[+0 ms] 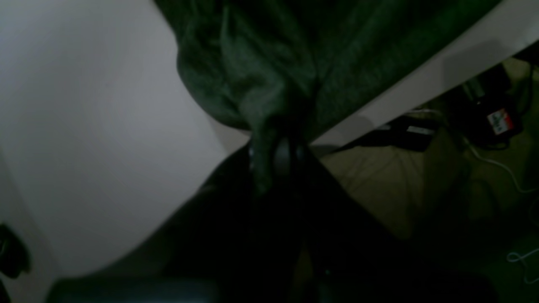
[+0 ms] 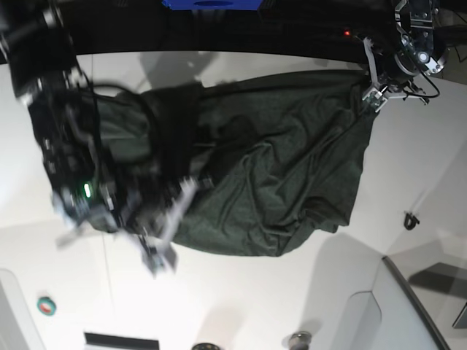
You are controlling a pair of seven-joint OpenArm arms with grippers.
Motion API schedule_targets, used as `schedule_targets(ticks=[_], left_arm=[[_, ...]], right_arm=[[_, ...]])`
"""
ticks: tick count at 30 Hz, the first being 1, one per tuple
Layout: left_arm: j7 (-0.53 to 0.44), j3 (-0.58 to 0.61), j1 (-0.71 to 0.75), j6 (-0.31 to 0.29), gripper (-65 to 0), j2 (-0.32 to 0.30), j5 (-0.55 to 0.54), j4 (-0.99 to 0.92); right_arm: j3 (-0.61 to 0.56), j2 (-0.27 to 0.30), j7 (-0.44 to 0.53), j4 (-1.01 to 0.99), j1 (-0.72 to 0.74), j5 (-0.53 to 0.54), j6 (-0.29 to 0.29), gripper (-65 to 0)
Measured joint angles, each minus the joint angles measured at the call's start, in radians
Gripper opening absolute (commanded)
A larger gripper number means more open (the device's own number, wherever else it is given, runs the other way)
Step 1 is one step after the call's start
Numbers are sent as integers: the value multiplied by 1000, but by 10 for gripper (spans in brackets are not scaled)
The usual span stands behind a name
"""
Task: Layout the t-shirt on the table in an organized manner, then fold the t-shirt properly
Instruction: 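Drag the shirt fabric with the right gripper away from the left gripper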
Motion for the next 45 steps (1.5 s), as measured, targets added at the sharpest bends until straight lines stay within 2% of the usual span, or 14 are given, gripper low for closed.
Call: schedule_targets(ticks=[3,8,11,13,14,15,17,20,23,26,29,33,42,45], left_arm=[[1,-2,3,0,-650,-1,1,0],[1,-1,2,0,-650,2,1,6],[1,-1,3,0,-650,2,-1,7],[0,-1,3,0,-650,1,-1,7],[-3,-1,9,0,-650,-1,-2,7],[-3,-1,13,0,-650,-2,-2,7],[2,-3,20,0,-650,-5,-2,6],[6,-2,18,0,-650,-2,1,7],[-2,1,16,0,-650,-1,-5,8],[1,-1,18,0,-650,-6,-1,11],[2,-2,39,0,-650,-6,2,61],[0,-1,48,0,-650,-5,-1,113],[1,-3,55,0,-650,-6,-1,111],[2,-43,55,0,-650,-2,-1,110]], right_arm=[[-2,-50,77,-195,126,-4,2,-642],[-4,-69,471,-510,187,-7,2,-600],[-4,-64,612,-596,200,-5,2,-362],[-5,-61,585,-595,193,-2,0,-147],[-2,-59,537,-576,179,-6,0,-81],[-2,-47,498,-538,154,2,0,-71],[24,1,478,-388,42,13,6,-120],[196,10,502,-139,-231,0,4,-182],[307,-26,492,-9,-480,-13,0,-170],[385,-51,497,-3,-604,15,11,-164],[498,-37,596,-60,-636,-5,3,-164],[607,-27,584,-193,-637,-13,-5,-165],[610,-6,610,-297,-621,-8,-1,-174],[610,-7,608,-299,-625,-4,-1,-321]])
